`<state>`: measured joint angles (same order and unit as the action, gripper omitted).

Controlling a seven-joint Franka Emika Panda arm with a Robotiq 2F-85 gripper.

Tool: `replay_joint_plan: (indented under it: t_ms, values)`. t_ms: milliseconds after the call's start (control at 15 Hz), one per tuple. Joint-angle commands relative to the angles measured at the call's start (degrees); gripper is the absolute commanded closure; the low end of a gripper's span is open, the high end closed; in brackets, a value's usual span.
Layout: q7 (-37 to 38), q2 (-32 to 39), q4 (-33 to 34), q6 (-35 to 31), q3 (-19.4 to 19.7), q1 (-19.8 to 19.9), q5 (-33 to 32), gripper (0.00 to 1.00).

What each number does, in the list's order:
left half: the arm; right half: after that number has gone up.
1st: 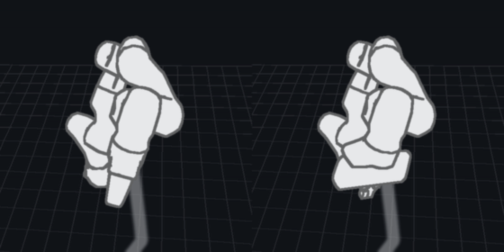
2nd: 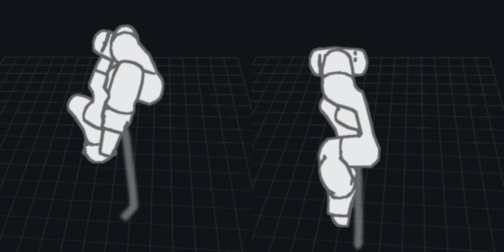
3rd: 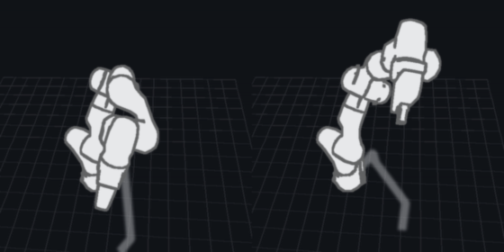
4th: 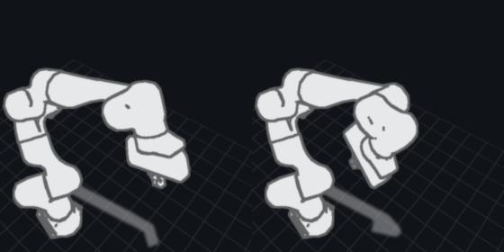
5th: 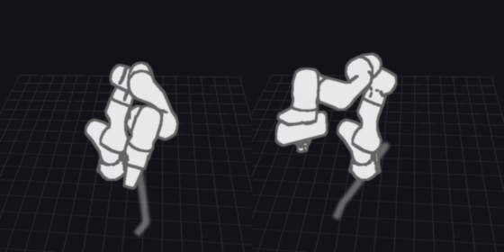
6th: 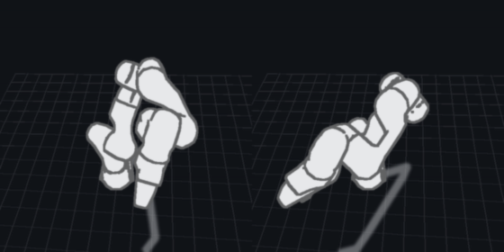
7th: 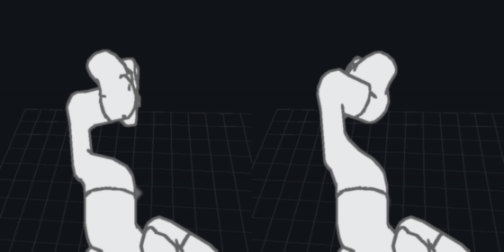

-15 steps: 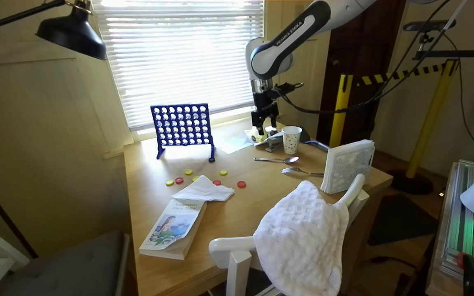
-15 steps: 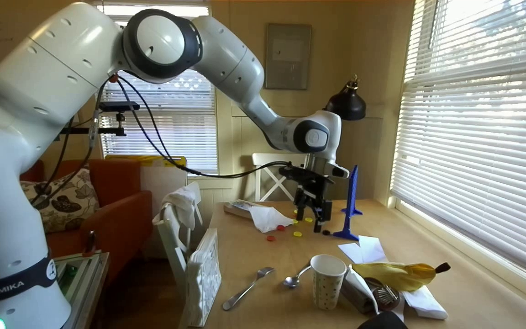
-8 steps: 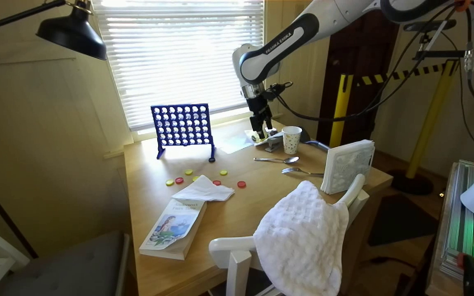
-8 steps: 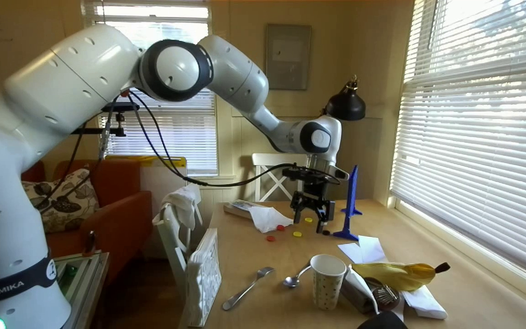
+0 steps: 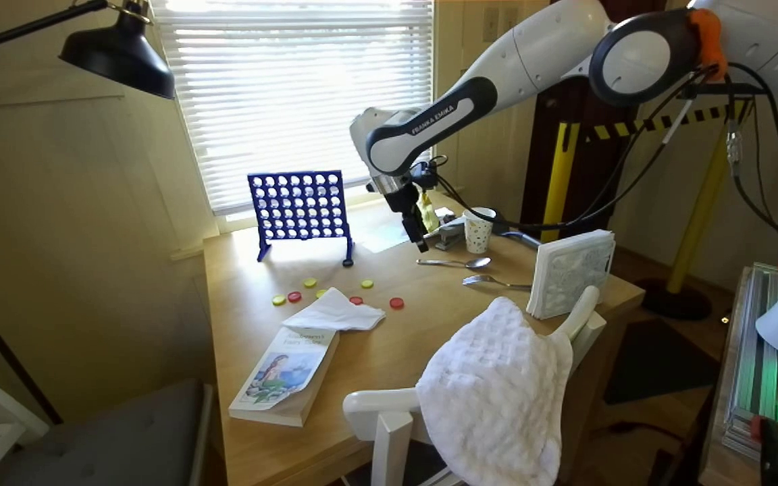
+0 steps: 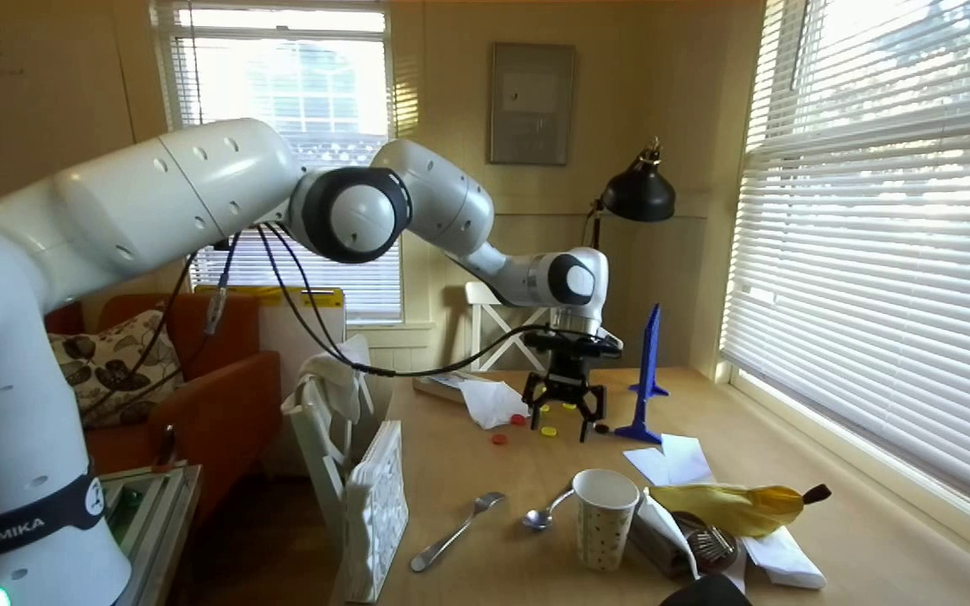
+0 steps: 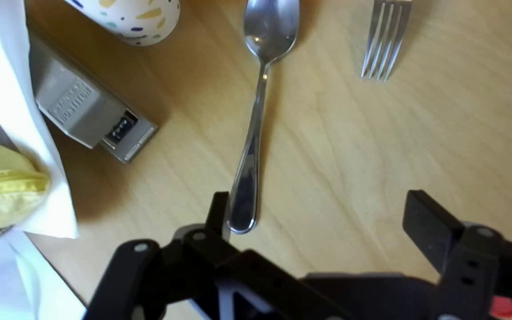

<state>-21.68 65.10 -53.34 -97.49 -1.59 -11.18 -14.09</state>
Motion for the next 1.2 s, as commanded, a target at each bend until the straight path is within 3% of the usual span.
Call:
replay_joint_plan:
  t_ms: [0, 267, 600, 1133]
  values:
    - [-2.1, 1.4, 2.3, 2.1, 0.1, -0.7, -0.5, 0.00]
    - [-4.9, 4.5, 7.7, 5.8, 0.3, -2.0, -1.0, 0.00]
    - [7.3, 9.5, 14.1, 4.5, -2.0, -0.9, 6.3, 0.00]
    - [23.0, 17.2, 24.0, 1.0, 2.6, -8.1, 3.6, 0.00]
